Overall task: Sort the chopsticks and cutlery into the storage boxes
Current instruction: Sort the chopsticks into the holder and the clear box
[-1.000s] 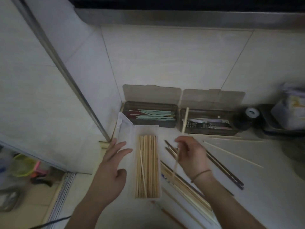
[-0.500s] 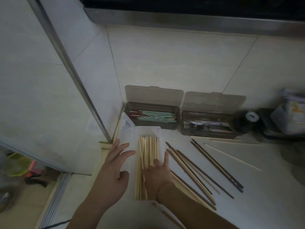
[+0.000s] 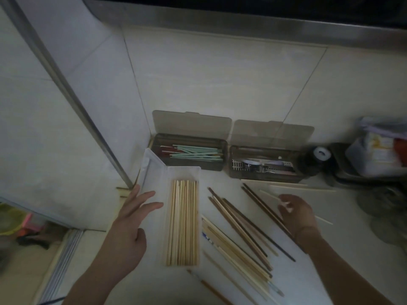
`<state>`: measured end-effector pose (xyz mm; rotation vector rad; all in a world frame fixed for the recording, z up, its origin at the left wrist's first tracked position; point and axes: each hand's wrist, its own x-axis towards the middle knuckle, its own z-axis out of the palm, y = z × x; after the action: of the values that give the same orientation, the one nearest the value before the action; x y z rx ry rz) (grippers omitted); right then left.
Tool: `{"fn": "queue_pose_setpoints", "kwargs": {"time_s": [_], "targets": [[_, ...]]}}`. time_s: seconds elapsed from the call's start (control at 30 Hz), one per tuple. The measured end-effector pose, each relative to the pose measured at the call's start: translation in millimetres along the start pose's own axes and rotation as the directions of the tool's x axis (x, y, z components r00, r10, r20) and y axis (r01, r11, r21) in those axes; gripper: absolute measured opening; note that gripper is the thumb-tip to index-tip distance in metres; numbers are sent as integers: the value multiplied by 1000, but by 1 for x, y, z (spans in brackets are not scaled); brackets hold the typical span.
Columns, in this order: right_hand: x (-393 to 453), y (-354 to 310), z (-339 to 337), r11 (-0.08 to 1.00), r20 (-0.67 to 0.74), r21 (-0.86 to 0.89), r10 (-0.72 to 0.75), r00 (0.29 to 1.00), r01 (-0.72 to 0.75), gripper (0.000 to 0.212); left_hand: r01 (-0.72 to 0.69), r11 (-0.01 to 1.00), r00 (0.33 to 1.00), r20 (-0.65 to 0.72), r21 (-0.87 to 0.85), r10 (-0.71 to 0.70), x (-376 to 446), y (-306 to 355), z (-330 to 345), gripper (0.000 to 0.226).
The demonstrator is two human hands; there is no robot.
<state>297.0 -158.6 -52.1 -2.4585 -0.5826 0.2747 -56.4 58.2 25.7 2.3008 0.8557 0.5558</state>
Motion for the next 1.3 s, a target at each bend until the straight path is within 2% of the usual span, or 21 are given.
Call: {"fn": "queue_pose_setpoints", "kwargs": {"time_s": [0.07,0.13,0.23,0.3,0.37,0.43,0.5,0.6,0.67,0.73,0.83,0.9,0.97,1.03,1.07,1.17,1.3], "targets": [[18,25,-12,971,18,-219,102,995,-96,31,9,1000,1000,3,-1,-9,1,2,1,83],[21,43,-13,920,73,-361,191,979,-152,35,9,1000,1000,-5,-3,-9,0,3,1,84],[11,51,-4,809,30,-564,222,974,-167,24,-3,1000,1000,-12,6,3,0,3,1,86],[5,50,3,752,-22,-635,208,978,-174,20,2,1000,1000,-12,13,-2,0,1,1,87],[0,49,6,759,-66,-620,201,977,-198,18,13,1000,1000,-7,10,-13,0,0,1,87],[-3,43,6,847,-95,-496,162,982,-188,13,16,1000,1000,-3,8,-16,0,-1,0,88],[-8,29,3,959,-120,-251,100,988,-127,6,9,1000,1000,-6,3,-9,-1,-1,1,89],[-20,-12,-3,996,-182,56,-55,982,66,23,3,1000,1000,-8,2,-3,-1,-2,1,89],[-32,-50,-4,949,-253,234,-152,956,213,30,6,1000,1000,-10,7,-6,-1,-2,1,89],[-47,-89,0,834,-235,480,-177,956,273,37,10,1000,1000,-9,17,-10,-1,-1,0,91],[-70,-137,23,655,-127,713,-231,965,251,41,5,1000,1000,-7,17,-5,-1,0,0,91],[-86,-163,45,618,-43,761,-256,966,198,40,1,1000,1000,-1,13,-1,-1,-1,0,91],[-100,-180,68,716,40,665,-320,947,214,39,-8,1000,1000,6,14,8,-1,-2,0,90],[-108,-184,92,834,134,415,-452,882,364,34,-21,1000,1000,11,15,21,-1,-2,0,90],[-111,-181,103,855,199,258,-504,841,451,34,-29,999,1000,11,17,28,-1,-2,0,90],[-112,-170,121,768,398,-172,-519,756,617,49,-42,999,999,7,14,42,-1,-3,0,90],[-113,-165,126,531,619,-402,-443,649,746,46,-66,998,998,24,19,65,-1,-7,2,89]]}}
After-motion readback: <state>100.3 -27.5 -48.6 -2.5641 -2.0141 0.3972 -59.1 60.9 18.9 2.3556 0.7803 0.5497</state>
